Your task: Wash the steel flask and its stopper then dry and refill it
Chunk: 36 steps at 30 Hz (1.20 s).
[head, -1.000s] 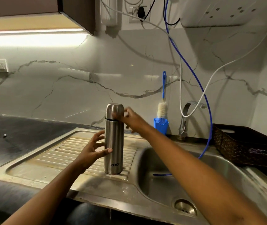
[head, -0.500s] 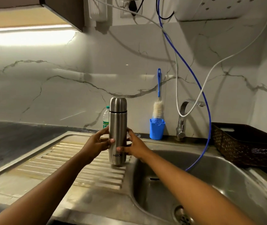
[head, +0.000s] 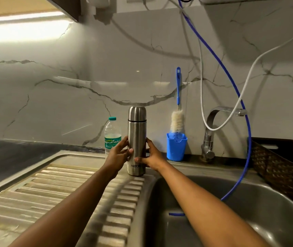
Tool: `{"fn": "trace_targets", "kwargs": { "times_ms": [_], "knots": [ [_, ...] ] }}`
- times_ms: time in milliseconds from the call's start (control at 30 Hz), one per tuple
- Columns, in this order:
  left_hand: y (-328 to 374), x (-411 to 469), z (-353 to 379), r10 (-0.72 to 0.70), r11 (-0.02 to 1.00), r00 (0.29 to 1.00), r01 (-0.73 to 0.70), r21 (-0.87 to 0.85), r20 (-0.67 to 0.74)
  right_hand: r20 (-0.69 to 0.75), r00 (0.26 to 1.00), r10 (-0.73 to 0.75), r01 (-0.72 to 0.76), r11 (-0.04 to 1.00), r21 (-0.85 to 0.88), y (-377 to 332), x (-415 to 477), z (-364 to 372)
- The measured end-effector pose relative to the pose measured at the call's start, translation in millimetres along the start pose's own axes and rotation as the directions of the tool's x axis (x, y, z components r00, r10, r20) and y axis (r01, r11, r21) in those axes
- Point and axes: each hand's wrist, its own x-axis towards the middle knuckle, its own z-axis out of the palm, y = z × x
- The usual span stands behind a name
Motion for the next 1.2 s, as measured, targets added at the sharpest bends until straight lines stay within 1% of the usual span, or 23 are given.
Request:
{"fn": "trace_targets", "kwargs": {
  "times_ms": [100, 133, 167, 200, 233, 267, 300, 333, 367, 400, 467, 533, 667, 933, 1100, 1200],
  "knots": [
    [-6, 4, 1, 0.032, 0.998, 0.999, -0.03, 0.055, -0.03, -0.015, 1.0, 0.008, -0.008, 1.0, 0.011, 7, 9, 3],
    [-8, 4, 0, 0.068, 0.99, 0.995, -0.058, 0.125, -0.077, -0.016, 1.0, 0.012, -0.012, 1.0, 0.009, 8, 10, 3],
    [-10, 3, -1, 0.134, 0.965, 0.978, -0.092, 0.247, -0.16, -0.015, 1.0, 0.017, -0.017, 1.0, 0.0, 8, 12, 3],
    [-11, 1, -5, 0.217, 0.913, 0.941, -0.102, 0.396, -0.259, -0.008, 1.0, 0.022, -0.022, 1.0, -0.017, 8, 13, 3],
    [-12, 0, -9, 0.303, 0.851, 0.887, -0.087, 0.519, -0.349, -0.002, 1.0, 0.027, -0.027, 0.999, -0.039, 9, 13, 2],
    [-14, 0, -14, 0.364, 0.808, 0.834, -0.062, 0.586, -0.414, 0.005, 0.999, 0.034, -0.033, 0.998, -0.06, 9, 12, 2],
    [-17, 3, -20, 0.386, 0.799, 0.798, -0.038, 0.6, -0.463, 0.017, 0.999, 0.047, -0.045, 0.996, -0.081, 10, 11, 2],
    [-20, 8, -27, 0.365, 0.811, 0.787, -0.006, 0.584, -0.498, 0.031, 0.998, 0.062, -0.059, 0.993, -0.106, 11, 9, 3],
    [-24, 12, -32, 0.303, 0.834, 0.807, 0.034, 0.551, -0.507, 0.041, 0.996, 0.075, -0.069, 0.988, -0.138, 12, 7, 3],
    [-27, 16, -36, 0.219, 0.858, 0.843, 0.073, 0.509, -0.49, 0.043, 0.996, 0.079, -0.071, 0.983, -0.168, 14, 6, 4],
    [-33, 23, -39, 0.08, 0.891, 0.913, 0.115, 0.439, -0.401, 0.031, 0.997, 0.072, -0.064, 0.977, -0.205, 18, 4, 6],
    [-37, 27, -39, 0.044, 0.886, 0.941, 0.119, 0.449, -0.336, 0.008, 0.998, 0.06, -0.056, 0.971, -0.233, 22, 3, 8],
    [-39, 30, -52, 0.077, 0.83, 0.937, 0.13, 0.542, -0.342, 0.009, 0.999, 0.05, -0.046, 0.966, -0.253, 23, 7, 10],
    [-40, 34, -70, 0.021, 0.838, 0.963, 0.13, 0.531, -0.268, 0.013, 0.999, 0.03, -0.026, 0.969, -0.248, 20, 15, 21],
    [-43, 37, -75, -0.01, 0.849, 0.969, 0.138, 0.509, -0.246, -0.001, 0.999, 0.047, -0.046, 0.965, -0.257, 22, 21, 25],
    [-39, 29, -72, -0.03, 0.856, 0.97, 0.149, 0.495, -0.24, -0.007, 0.998, 0.069, -0.068, 0.951, -0.303, 17, 15, 27]
  ]
}}
